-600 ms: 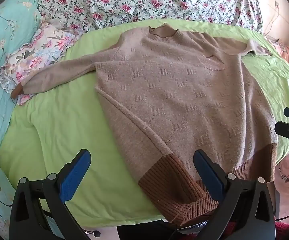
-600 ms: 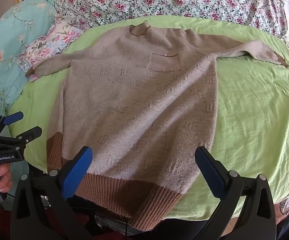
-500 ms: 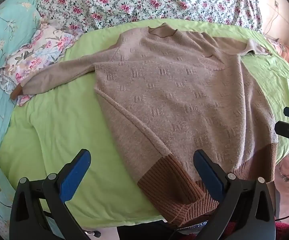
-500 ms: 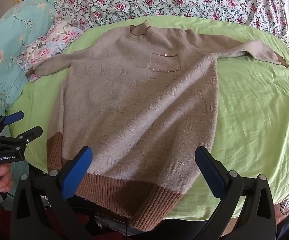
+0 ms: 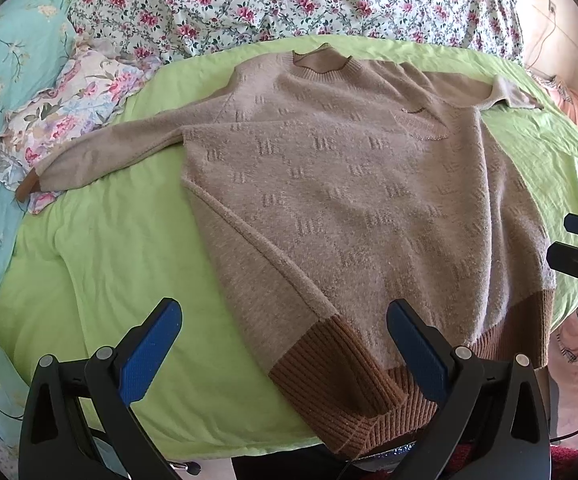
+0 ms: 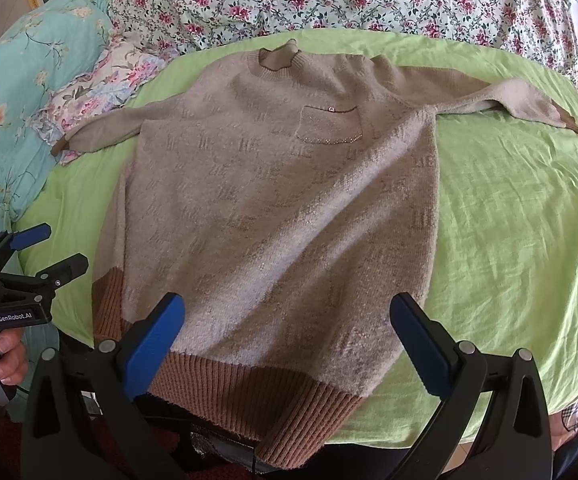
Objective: Fold small clothes
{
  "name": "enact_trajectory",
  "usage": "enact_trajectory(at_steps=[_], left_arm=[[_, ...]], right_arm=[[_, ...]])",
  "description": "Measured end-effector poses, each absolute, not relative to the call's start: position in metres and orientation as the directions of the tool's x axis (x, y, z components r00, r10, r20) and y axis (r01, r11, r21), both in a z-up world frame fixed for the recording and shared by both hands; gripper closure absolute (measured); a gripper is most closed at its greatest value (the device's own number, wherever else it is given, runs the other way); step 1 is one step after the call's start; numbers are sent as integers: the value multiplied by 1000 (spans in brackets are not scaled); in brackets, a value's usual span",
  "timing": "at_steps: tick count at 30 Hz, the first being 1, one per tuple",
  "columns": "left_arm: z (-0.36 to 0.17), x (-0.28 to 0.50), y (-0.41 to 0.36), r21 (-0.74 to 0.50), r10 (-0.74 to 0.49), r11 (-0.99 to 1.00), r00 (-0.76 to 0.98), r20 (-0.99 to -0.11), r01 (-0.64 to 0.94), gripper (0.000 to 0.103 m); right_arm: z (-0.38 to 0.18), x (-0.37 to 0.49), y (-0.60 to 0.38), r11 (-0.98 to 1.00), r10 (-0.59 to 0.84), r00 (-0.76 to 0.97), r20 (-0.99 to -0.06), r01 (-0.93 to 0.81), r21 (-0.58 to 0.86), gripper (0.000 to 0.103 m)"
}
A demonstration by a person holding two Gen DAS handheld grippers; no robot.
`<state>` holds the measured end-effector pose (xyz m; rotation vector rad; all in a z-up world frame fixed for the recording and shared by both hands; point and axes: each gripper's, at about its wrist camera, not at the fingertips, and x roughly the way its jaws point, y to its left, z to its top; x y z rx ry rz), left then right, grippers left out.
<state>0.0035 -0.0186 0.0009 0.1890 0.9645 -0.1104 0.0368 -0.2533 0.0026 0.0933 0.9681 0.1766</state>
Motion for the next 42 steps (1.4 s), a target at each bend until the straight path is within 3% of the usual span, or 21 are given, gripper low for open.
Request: enact_trajectory(at_steps=[28,39,42], left_arm=[[-12,61,-5,117,-16,974,573,-819,194,1],[32,174,7,185,-13,959,681,-732,217,1],[32,218,11,153,-60,955,665,-744,256,1]], right_arm=[[-1,94,-257,975,218,539,-814,-162,154,1],[19,202,-305,976,209,605,-769,-176,127,2],[23,242,-325,976,217,622,-752,-155,154,8]])
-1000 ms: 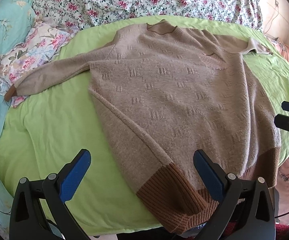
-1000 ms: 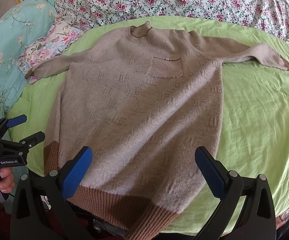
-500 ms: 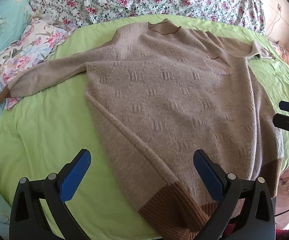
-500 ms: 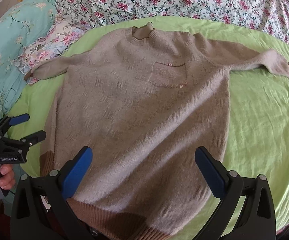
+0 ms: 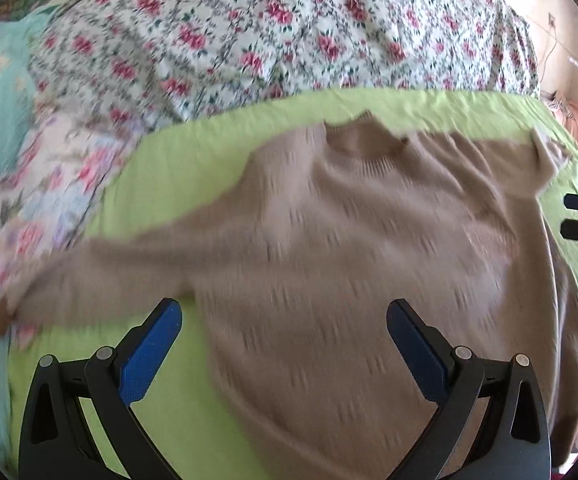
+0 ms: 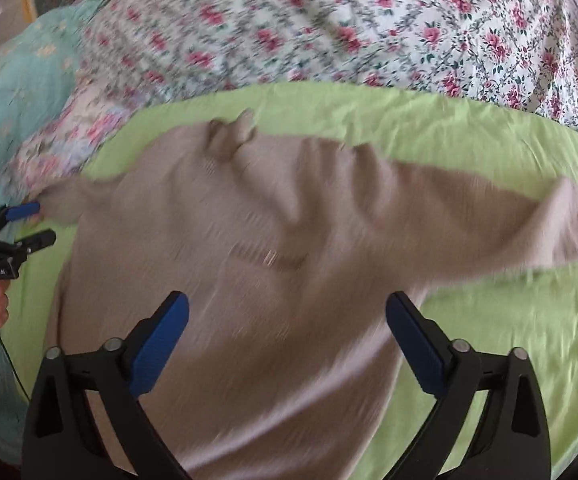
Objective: Fold small clothes
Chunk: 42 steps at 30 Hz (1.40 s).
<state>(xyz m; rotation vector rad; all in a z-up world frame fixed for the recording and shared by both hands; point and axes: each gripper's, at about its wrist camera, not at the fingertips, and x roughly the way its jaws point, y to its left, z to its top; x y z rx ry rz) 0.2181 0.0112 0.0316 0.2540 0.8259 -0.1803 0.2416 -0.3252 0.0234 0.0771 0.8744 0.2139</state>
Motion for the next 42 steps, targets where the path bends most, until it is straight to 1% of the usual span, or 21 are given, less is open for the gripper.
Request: enact_trajectory(at_steps=[2,5,7,9,12,16,18,19,20,21,22,23,25,26,27,28,32,34,37,39,42], left_arm=[[30,250,13,120,-101,949,644,-758,291,1],[23,297,14,110,-117,942,618,-778,317,1],[11,334,16,122,-90,943,593,-800,309,1],[3,367,22,36,-151,952,569,-808,304,1],[-10,407,30,-39,-208,950,536,-818,310,1],[-29,447,34,-120,-275,936,475,-836,331,1],[-45,464,34,-129,-276,933,437,-856,336,1],[-52,471,32,-140,-285,928,413,-865,345,2],[-56,472,29,-151,-294,923,398,-869,353,3],[-63,476,25,-130,-276,925,393,-877,358,6],[-66,476,23,-109,-260,926,402,-878,362,10],[-66,473,19,-85,-251,924,421,-871,374,15],[-66,464,11,-45,-248,910,456,-855,412,48],[-65,461,8,-28,-241,908,466,-851,418,58],[-63,458,5,-18,-242,904,476,-846,428,83],[-58,454,1,-21,-248,903,481,-841,429,94],[-19,441,-13,72,-195,918,599,-776,391,94],[-10,442,-19,103,-160,930,640,-752,354,94],[-25,454,-21,150,-85,941,644,-760,302,94],[-44,465,-19,144,-60,949,610,-790,280,94],[-57,472,-23,165,-34,950,614,-789,265,90]], right_arm=[[27,268,-338,979,202,636,-745,-134,152,14],[28,306,-350,983,185,647,-740,-127,134,18],[30,330,-354,981,195,650,-734,-137,139,18],[27,355,-356,981,192,644,-741,-151,123,19],[15,391,-354,975,194,624,-757,-209,78,19],[-3,426,-360,958,246,576,-780,-268,104,19],[-18,439,-364,955,246,531,-811,-277,108,19],[-26,443,-364,952,253,509,-823,-281,119,22],[-35,444,-363,948,264,485,-834,-292,130,32],[-42,441,-360,945,274,480,-834,-297,140,37],[-44,436,-358,944,269,485,-832,-304,128,51],[-45,430,-355,941,274,487,-829,-313,127,77],[-47,422,-353,945,259,486,-835,-305,115,90],[-42,415,-351,953,227,513,-828,-293,79,92],[-36,412,-351,960,190,535,-823,-279,40,92],[-26,409,-354,969,145,569,-810,-245,1,92],[15,408,-387,995,98,672,-734,-87,54,93],[11,413,-387,998,67,676,-733,-56,39,93],[-15,426,-374,999,9,643,-766,-35,-18,93],[-33,432,-366,999,-12,624,-781,-25,-35,93],[-45,436,-364,999,-28,620,-784,-3,-38,91]])
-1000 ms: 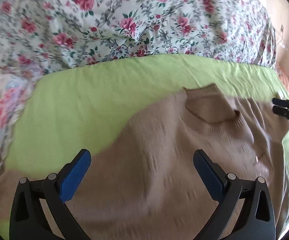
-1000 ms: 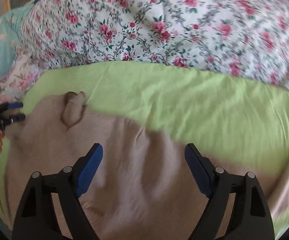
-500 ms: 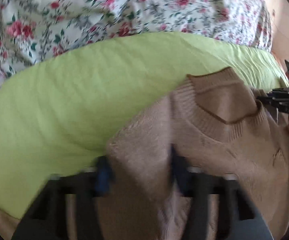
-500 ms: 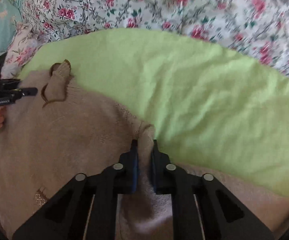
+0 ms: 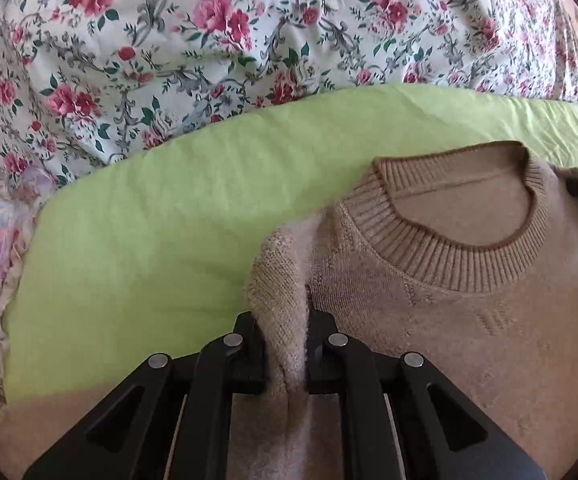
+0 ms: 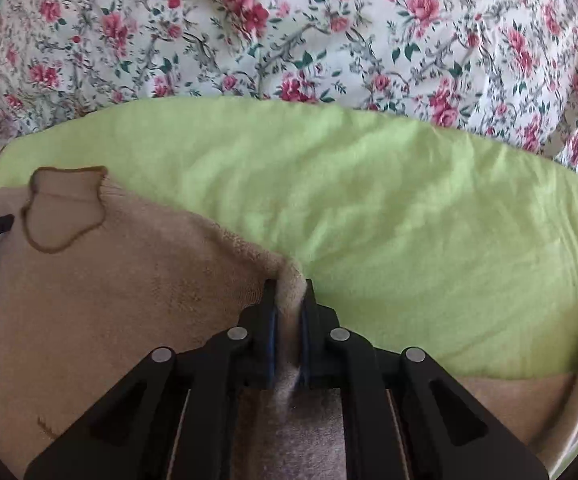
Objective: Fold small clothes
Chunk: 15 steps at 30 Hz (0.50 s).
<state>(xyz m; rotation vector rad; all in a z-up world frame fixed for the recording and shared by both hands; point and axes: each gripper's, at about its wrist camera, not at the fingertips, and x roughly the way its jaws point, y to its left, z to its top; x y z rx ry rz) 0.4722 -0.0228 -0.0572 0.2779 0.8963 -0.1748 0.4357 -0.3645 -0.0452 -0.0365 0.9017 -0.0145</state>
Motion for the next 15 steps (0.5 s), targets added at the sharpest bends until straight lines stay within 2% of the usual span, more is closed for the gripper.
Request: enact_trajectory(at_steps=[1,2,3,4,6,11,13,15], left_arm=[[-59,472,-24,181,-18,949,617,-786,259,86],[-58,472,-25,194,-2,949,618,-786,250,83],[-57,472,-24,194,4,950,613,-790,243,74],[-53,472,-23,194,14,953,608,-794,232,56],[-39,465,-14,194,33,961,615,-788,197,37],[-8,425,8,111,-17,980,627,-779,165,34],[3,394,10,80,-46,982,634,-772,169,26],[8,362,9,29,-101,981,632,-768,192,24]], right_arm=[[-43,435,-364,1000,-18,624,-781,-5,-28,87],[-39,432,-364,1000,-13,623,-782,-2,-17,77],[-33,427,-367,1000,-4,624,-782,8,1,71],[-25,419,-370,1000,2,636,-771,21,20,64],[-6,398,-382,998,-17,670,-742,58,30,59],[23,324,-454,962,-97,716,-691,245,119,58],[28,295,-489,924,-163,714,-681,352,148,58],[25,264,-528,866,-214,701,-680,458,201,58]])
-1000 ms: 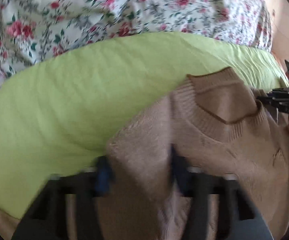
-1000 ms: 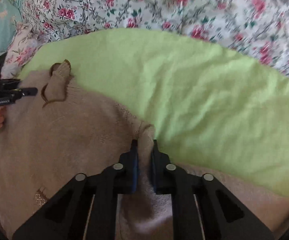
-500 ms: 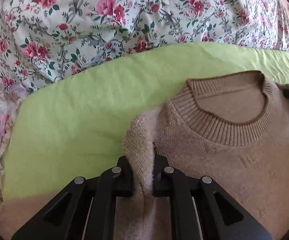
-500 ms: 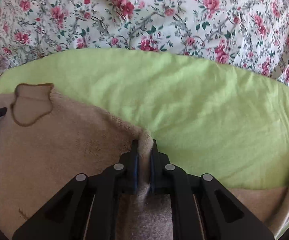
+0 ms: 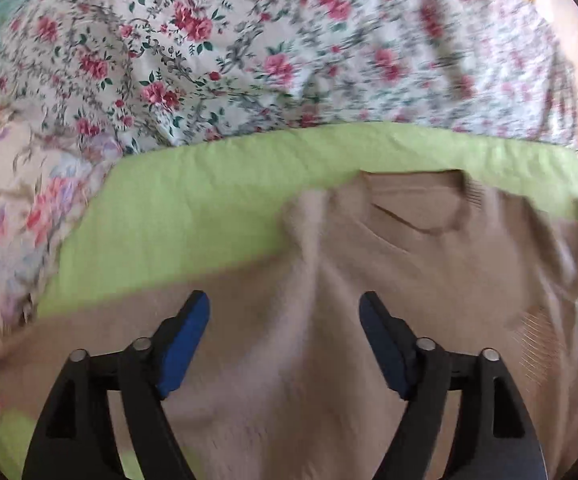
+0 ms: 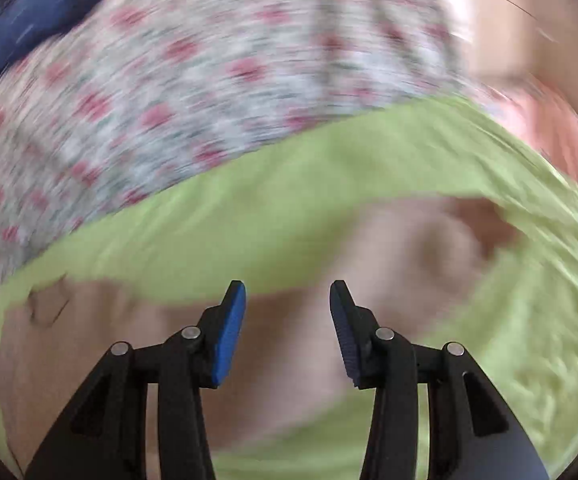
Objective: Fold small clothes
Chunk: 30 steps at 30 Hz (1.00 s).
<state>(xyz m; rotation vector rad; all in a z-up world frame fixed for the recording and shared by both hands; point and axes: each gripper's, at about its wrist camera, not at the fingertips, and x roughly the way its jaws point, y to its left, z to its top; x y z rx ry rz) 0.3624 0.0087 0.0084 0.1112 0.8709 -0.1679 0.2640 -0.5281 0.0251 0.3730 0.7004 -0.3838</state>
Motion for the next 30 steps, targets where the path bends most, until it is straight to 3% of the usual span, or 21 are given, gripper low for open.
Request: enact_trajectory(at_steps=[5,13,15,16,17,22,30], left_arm=[[4,307,-1,-81,-200,972,594,-779,221,23],[-20,272,-27,-148,-240,966,524,-817,211,23],[-26,271,-30,-160,-247,965,506,-826,209,23],[-30,270,-31,-166,-249,965,497,-832,205,23],[-32,269,-31,-166,-247,965,492,-835,202,23],[-37,266,-31,-172,-250,965,483,-840,200,23],[-29,249,-14,-221,-286,957,485,-826,189,23]], right_arm=[[0,213,-613,705,-278,647,-710,639,306,58],[-28,234,-670,619,-235,685,-690,653,437,58],[-28,241,-673,625,-242,679,-693,656,423,66],[-25,245,-671,643,-249,668,-701,655,396,87],[-22,248,-666,663,-235,670,-704,640,388,96],[14,245,-598,790,-189,743,-642,504,350,97],[47,250,-408,872,226,814,-536,76,483,97]])
